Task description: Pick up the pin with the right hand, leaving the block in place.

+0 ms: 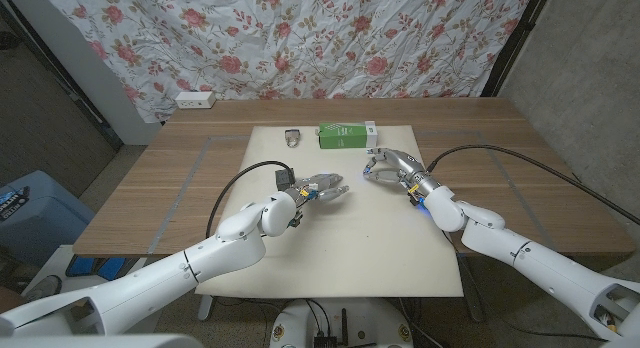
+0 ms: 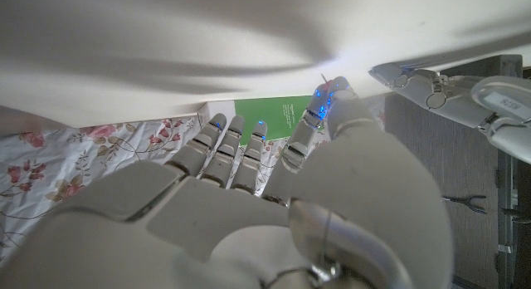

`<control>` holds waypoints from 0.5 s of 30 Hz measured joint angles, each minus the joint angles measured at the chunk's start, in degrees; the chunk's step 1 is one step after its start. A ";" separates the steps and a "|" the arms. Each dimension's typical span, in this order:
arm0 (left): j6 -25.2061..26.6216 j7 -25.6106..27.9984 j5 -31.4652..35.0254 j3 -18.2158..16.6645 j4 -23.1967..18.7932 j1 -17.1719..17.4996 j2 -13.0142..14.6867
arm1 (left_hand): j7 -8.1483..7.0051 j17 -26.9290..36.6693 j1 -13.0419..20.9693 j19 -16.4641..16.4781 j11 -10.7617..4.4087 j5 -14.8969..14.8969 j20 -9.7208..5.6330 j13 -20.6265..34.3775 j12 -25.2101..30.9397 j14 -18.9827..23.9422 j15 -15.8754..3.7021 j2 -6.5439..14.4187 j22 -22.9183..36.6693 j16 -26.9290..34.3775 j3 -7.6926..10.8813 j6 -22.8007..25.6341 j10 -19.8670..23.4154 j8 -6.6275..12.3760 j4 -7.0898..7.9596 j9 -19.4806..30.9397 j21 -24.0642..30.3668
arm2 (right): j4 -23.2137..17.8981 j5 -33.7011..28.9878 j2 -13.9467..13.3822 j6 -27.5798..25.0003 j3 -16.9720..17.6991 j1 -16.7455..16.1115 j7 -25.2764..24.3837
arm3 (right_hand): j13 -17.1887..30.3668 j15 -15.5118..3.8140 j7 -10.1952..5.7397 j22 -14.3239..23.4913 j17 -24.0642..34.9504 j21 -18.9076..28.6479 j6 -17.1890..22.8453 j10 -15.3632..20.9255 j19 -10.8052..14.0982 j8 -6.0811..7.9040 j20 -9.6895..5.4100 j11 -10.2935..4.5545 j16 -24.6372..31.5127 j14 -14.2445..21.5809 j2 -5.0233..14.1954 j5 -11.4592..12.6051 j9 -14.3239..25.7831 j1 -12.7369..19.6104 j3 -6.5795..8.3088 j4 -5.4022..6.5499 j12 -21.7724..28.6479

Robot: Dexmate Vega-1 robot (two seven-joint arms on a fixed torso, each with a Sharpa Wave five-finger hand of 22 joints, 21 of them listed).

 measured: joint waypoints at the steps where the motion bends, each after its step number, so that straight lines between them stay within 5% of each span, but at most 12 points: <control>1: 0.00 -0.01 -0.01 0.00 0.00 0.01 0.01 | 0.00 0.00 0.00 0.00 0.00 0.00 0.00 0.00 0.00 0.00 0.00 0.00 0.00 0.00 -0.06 0.00 0.00 0.00 -0.06 0.01 0.00 | 0.02 -0.05 0.00 -0.08 -0.06 0.02 0.00 | 0.00 0.00 0.00 0.00 0.00 0.00 0.00 0.00 0.00 0.00 0.00 0.00 0.00 0.00 0.00 0.00 0.00 0.00 0.00 0.00 0.00; 15: 0.01 0.15 -0.13 -0.08 -0.03 0.30 0.09 | -0.31 -0.03 0.00 -0.11 0.00 0.00 -0.10 0.05 -0.04 -0.03 -0.01 0.00 -0.07 -0.01 -0.06 -0.32 -0.01 -0.01 -0.06 0.03 -0.22 | 0.47 -0.19 0.03 -1.31 -0.68 0.09 -0.02 | 0.00 0.00 0.01 0.01 -0.33 0.00 -0.01 -0.01 -0.21 -0.20 -0.21 0.00 -0.21 0.00 0.00 -0.03 -0.28 0.00 -0.24 0.24 0.00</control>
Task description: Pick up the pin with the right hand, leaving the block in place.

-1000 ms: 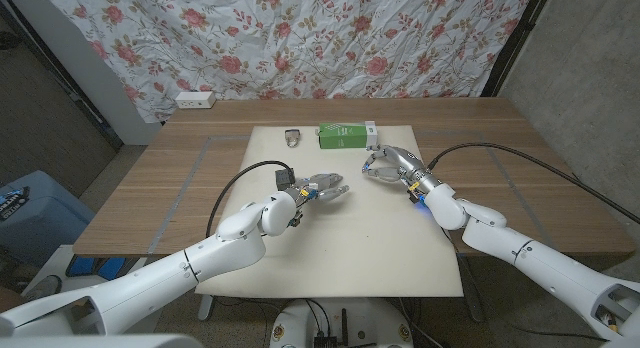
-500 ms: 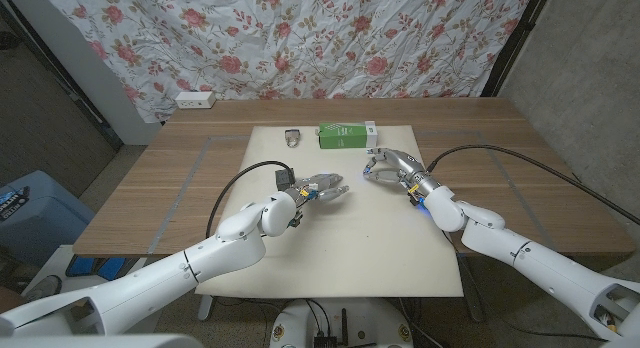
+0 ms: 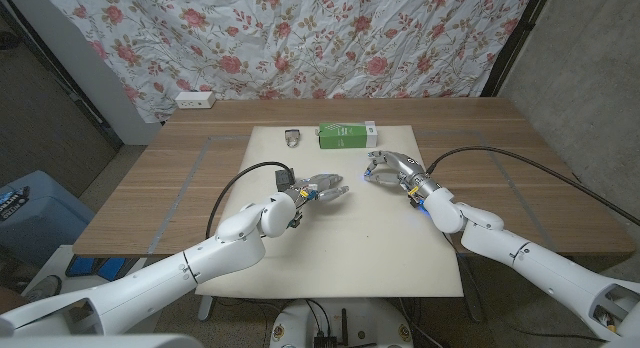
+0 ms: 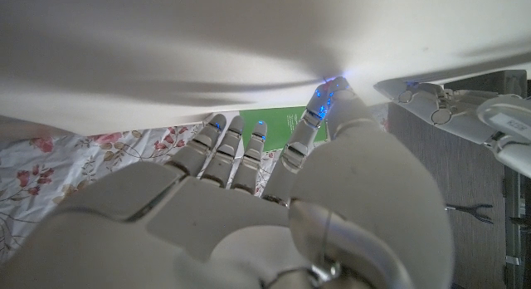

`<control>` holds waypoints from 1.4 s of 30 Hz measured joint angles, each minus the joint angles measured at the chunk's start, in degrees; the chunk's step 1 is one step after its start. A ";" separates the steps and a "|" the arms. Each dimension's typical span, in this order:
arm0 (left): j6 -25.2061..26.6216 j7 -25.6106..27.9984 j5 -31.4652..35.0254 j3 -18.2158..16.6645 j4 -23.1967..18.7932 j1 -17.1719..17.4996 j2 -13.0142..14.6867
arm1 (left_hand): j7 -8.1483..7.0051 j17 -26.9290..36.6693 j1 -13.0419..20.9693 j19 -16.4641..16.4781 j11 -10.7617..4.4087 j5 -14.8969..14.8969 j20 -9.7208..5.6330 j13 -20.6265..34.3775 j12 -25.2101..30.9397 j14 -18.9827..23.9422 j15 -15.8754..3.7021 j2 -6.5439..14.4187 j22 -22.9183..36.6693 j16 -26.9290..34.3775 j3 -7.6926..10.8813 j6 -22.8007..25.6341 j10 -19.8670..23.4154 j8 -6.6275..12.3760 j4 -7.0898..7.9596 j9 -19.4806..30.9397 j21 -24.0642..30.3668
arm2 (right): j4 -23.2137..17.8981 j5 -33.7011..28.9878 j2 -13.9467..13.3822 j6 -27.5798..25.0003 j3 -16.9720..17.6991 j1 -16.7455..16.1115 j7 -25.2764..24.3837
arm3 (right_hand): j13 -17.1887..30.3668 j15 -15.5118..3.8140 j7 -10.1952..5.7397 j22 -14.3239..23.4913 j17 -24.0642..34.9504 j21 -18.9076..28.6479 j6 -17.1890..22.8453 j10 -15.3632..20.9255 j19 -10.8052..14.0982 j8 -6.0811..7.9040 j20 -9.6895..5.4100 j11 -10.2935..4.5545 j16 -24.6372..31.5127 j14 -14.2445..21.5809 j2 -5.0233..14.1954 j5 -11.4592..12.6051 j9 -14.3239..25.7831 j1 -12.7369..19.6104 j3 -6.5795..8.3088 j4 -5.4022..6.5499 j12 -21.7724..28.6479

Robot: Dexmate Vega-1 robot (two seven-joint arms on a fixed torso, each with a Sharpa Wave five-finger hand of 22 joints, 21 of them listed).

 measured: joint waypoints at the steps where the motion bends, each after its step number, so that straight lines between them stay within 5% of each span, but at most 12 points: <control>1: 0.01 0.02 -0.01 0.00 0.00 0.01 0.00 | 0.00 0.00 0.00 0.00 0.00 0.00 0.00 0.00 0.00 -0.08 -0.08 0.00 0.00 0.00 0.00 0.00 0.00 0.00 0.00 0.00 0.00 | 0.04 0.03 0.00 -0.08 -0.05 0.00 0.00 | 0.00 0.00 0.00 0.00 -0.14 0.00 0.00 0.00 0.00 -0.02 0.00 0.00 0.00 0.00 0.00 0.00 -0.01 0.00 0.00 0.00 0.00; 42: -0.18 -0.46 -0.74 -0.21 0.10 -0.21 0.44 | 0.01 0.03 0.00 0.36 -0.63 0.00 -0.11 0.00 0.12 0.04 0.03 0.00 0.04 0.01 -0.23 0.01 0.01 0.00 0.24 -0.01 0.21 | 0.49 0.29 -1.02 -2.40 -0.70 -0.60 -0.21 | 0.01 -0.01 -0.01 -0.01 -0.73 0.00 0.01 0.31 0.01 -0.38 0.01 0.31 -0.66 -1.25 0.34 0.26 -0.02 0.31 -0.17 -0.14 0.00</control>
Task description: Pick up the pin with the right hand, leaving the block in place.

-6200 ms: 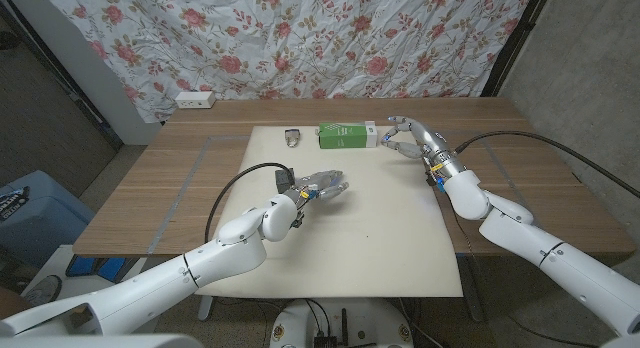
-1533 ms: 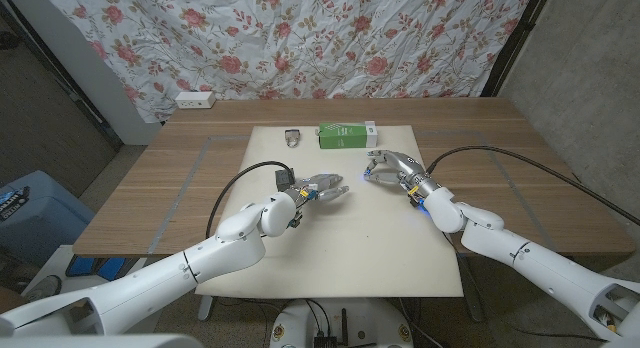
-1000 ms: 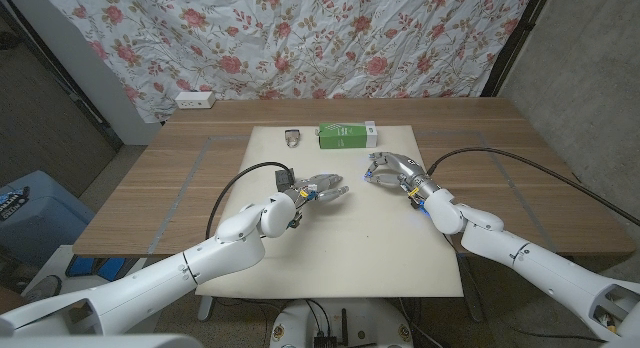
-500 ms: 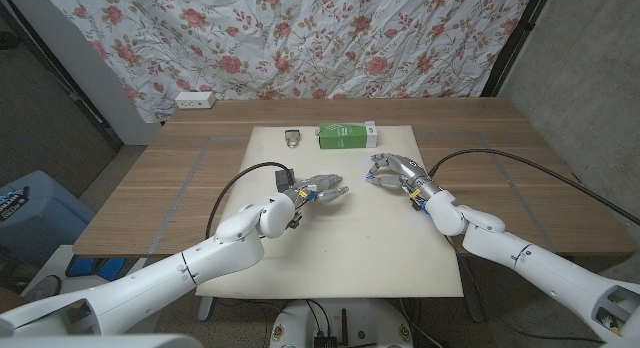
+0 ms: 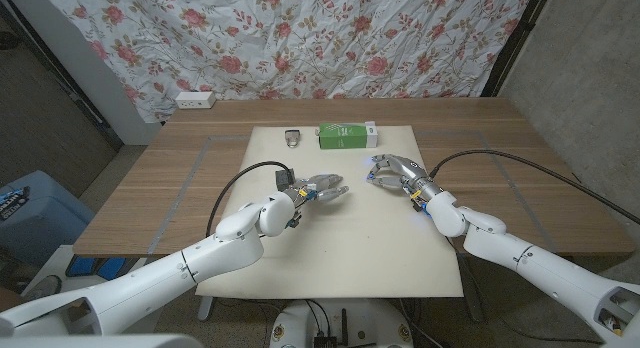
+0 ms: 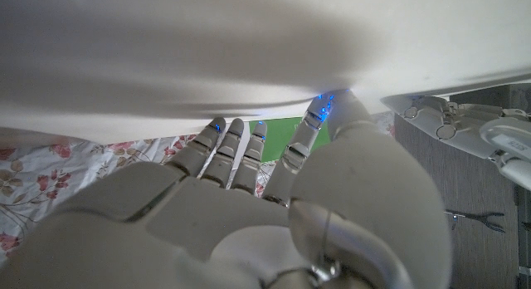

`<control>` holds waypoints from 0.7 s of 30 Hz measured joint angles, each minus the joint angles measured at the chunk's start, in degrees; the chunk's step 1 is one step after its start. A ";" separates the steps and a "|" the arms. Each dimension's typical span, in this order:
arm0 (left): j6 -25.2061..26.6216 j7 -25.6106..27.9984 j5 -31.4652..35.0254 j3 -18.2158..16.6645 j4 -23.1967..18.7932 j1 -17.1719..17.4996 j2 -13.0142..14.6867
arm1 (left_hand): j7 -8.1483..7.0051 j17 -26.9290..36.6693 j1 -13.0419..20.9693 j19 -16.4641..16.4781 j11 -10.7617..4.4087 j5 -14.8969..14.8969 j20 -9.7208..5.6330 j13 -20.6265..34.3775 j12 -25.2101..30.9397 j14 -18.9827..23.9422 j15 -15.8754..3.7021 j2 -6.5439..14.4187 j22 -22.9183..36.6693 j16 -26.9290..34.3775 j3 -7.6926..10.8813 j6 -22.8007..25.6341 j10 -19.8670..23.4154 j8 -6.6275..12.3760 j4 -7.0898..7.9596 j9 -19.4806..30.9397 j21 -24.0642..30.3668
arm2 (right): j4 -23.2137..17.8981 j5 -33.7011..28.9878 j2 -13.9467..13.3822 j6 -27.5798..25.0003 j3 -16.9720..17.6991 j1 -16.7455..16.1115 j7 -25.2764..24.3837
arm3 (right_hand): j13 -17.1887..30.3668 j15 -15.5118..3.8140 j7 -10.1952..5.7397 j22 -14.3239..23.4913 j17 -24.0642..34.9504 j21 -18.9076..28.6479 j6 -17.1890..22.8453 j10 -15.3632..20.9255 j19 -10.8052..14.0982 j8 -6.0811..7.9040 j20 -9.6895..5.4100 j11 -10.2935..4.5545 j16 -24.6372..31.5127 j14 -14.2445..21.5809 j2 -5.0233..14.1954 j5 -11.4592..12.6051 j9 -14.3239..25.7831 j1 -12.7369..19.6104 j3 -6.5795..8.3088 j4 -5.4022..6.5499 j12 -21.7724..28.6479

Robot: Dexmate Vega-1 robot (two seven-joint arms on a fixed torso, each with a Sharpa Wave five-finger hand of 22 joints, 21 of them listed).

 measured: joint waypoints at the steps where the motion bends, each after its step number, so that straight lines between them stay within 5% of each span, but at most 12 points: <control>1: 0.07 -0.09 -0.02 0.00 0.00 -0.02 -0.02 | 0.00 0.00 0.00 0.00 0.00 0.00 0.00 0.00 0.00 0.00 0.00 0.00 0.00 0.00 0.00 0.00 0.00 0.00 0.00 0.00 -0.01 | 0.15 0.00 -0.01 -0.02 -0.04 0.02 0.02 | 0.00 0.00 0.00 0.00 0.00 0.00 0.00 0.00 0.00 0.00 0.00 0.00 0.00 0.00 0.01 0.00 -0.01 0.00 0.00 0.00 0.00; 21: 0.55 -0.67 -0.10 0.33 -0.10 -0.35 -0.12 | 0.00 -0.03 0.00 -0.02 0.01 0.00 0.02 -0.04 -0.03 -0.02 -0.01 0.00 -0.05 -0.10 0.00 0.00 -0.01 0.00 0.00 -0.02 -0.08 | 1.14 0.90 0.01 -0.12 -0.21 0.15 0.29 | 0.00 0.00 0.00 -0.05 -0.29 0.00 0.00 0.31 0.00 -0.21 0.00 -0.32 -0.45 0.00 0.43 0.01 -0.28 -0.16 0.00 0.00 0.00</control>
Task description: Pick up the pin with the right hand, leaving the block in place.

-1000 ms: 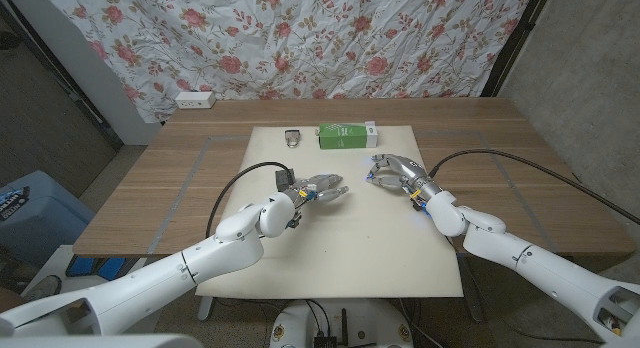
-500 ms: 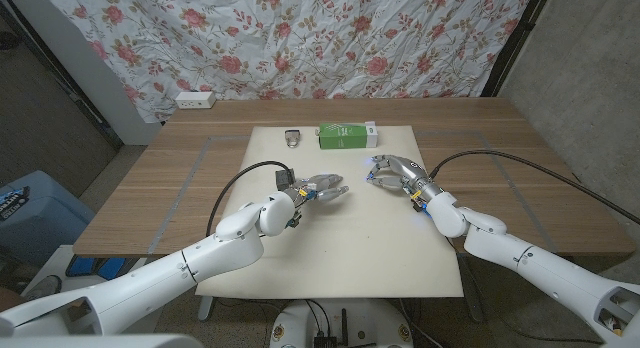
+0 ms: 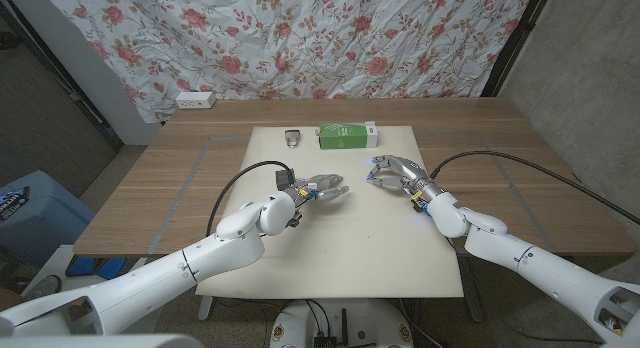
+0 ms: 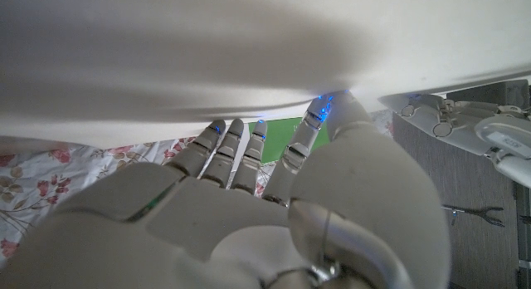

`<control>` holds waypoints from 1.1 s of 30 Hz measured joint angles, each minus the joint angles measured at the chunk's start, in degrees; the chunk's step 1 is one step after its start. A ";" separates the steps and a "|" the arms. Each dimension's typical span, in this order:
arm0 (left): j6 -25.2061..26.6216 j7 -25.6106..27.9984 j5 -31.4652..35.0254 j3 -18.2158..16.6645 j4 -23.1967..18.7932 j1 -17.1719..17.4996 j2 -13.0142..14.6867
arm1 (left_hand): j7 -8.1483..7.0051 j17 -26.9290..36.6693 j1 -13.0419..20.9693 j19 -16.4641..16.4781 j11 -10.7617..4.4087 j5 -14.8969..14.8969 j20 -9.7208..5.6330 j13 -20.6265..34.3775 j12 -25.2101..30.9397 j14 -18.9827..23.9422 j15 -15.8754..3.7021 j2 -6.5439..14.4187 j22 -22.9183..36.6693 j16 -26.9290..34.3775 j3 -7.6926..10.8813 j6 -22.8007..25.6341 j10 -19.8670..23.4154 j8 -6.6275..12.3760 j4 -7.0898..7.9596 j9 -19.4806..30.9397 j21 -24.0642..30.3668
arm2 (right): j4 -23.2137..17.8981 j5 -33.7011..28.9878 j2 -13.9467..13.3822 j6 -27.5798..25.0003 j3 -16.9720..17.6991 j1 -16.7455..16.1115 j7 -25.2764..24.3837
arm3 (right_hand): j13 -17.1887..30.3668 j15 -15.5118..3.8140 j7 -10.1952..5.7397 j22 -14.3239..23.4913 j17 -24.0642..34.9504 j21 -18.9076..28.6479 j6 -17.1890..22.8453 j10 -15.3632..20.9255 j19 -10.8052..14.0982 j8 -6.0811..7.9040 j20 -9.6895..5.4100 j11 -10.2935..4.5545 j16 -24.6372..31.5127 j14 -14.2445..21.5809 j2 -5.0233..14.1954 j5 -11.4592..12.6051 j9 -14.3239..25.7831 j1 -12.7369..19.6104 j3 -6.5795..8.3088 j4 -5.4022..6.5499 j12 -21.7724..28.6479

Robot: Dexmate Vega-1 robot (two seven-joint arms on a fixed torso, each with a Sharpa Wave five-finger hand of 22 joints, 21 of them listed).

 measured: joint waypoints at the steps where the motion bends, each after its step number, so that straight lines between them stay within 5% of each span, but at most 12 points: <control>1: 0.01 -0.06 0.00 0.03 0.00 -0.04 0.00 | 0.00 0.00 0.00 0.00 0.00 0.00 0.00 0.00 -0.04 -0.02 0.01 0.00 0.00 0.10 0.00 0.00 0.00 0.00 0.00 0.00 0.04 | 0.06 0.09 0.02 0.00 0.00 0.00 0.00 | 0.00 0.00 0.00 0.00 0.00 0.00 0.00 0.00 0.00 0.01 0.00 0.00 0.00 0.00 0.00 0.00 0.00 0.00 0.00 0.00 0.00; 33: -0.86 -0.70 -0.72 0.33 0.96 -0.72 -0.15 | -0.32 -0.02 0.00 -0.10 -0.31 0.00 0.08 0.04 0.02 -0.34 0.24 0.00 0.01 0.10 0.16 0.32 0.32 -0.16 -0.15 0.02 -0.15 | -0.24 1.11 0.06 1.05 0.00 0.43 1.44 | 0.00 0.32 0.00 -0.05 0.01 -0.01 -4.96 -2.39 -0.31 -2.01 1.14 1.33 -0.87 -1.75 -0.48 0.00 0.07 -0.47 -1.17 0.23 -1.42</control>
